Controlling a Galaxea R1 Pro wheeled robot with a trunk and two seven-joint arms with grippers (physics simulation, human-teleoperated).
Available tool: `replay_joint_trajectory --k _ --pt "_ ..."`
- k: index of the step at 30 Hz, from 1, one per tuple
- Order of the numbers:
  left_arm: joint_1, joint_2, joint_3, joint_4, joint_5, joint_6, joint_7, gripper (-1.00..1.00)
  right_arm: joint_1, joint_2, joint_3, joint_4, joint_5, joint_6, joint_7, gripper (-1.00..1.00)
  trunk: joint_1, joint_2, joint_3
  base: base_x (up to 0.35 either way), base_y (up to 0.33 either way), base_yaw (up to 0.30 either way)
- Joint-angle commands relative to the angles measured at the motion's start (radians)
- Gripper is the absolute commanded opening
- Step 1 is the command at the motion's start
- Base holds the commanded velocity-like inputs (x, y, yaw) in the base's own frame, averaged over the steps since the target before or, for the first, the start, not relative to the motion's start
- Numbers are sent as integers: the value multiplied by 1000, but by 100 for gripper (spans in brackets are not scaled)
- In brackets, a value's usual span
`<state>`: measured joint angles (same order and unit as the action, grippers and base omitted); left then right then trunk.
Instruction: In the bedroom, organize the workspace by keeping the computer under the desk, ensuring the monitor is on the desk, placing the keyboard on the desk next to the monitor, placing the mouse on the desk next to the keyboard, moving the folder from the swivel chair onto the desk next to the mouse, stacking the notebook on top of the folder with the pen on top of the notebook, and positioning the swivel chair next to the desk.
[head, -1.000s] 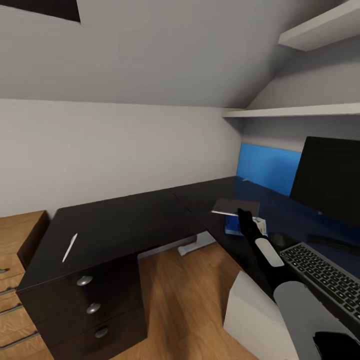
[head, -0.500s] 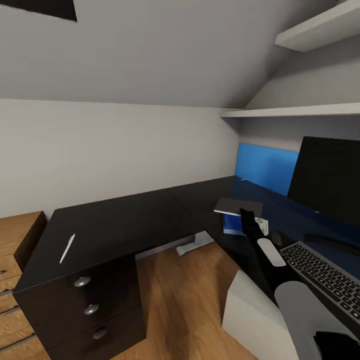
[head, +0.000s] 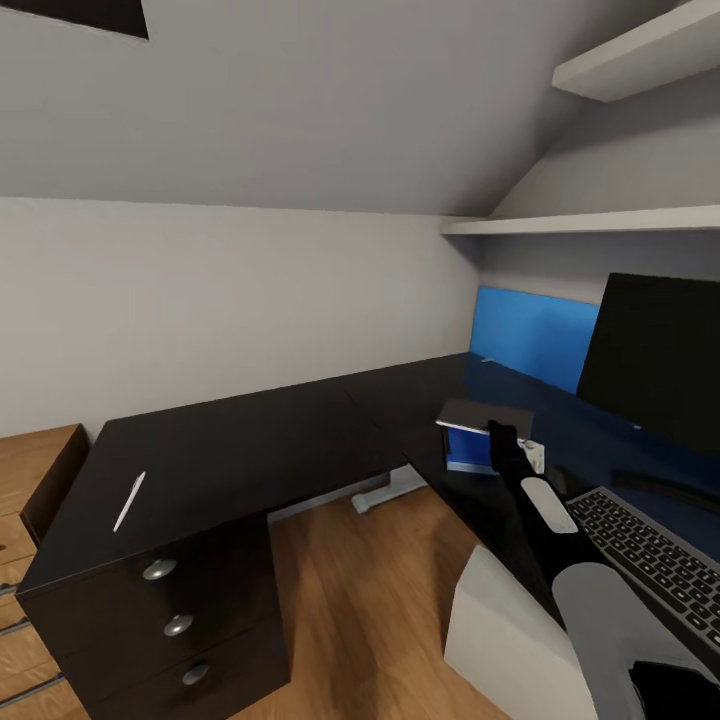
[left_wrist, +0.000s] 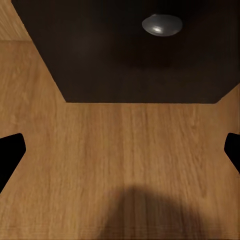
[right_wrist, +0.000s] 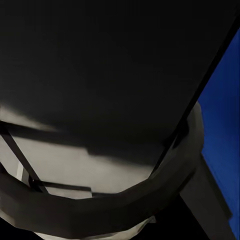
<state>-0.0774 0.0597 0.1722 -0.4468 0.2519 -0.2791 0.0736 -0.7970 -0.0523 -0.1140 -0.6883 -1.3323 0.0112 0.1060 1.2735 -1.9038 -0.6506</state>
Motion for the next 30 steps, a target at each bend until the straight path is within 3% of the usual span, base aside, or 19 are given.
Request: replay_joint_trajectory --k 1,6,23,30 --pt "0 0 -2 0 7 -3 1 100 -1 0 -5 1 -11 1 -1 -100 0 0 -1 185 -49 0" --pt "-1 0 -2 0 8 -3 1 100 -1 0 -29 1 -10 -1 -75 -100 0 0 -1 41 -11 0" --pt "0 -1 -3 14 9 -3 2 100 -1 0 -24 3 18 -68 -134 -100 0 0 -1 3 0 0" --pt "0 -1 -3 14 9 -4 3 100 -1 0 -24 3 25 -74 -137 -100 0 0 -1 167 0 0"
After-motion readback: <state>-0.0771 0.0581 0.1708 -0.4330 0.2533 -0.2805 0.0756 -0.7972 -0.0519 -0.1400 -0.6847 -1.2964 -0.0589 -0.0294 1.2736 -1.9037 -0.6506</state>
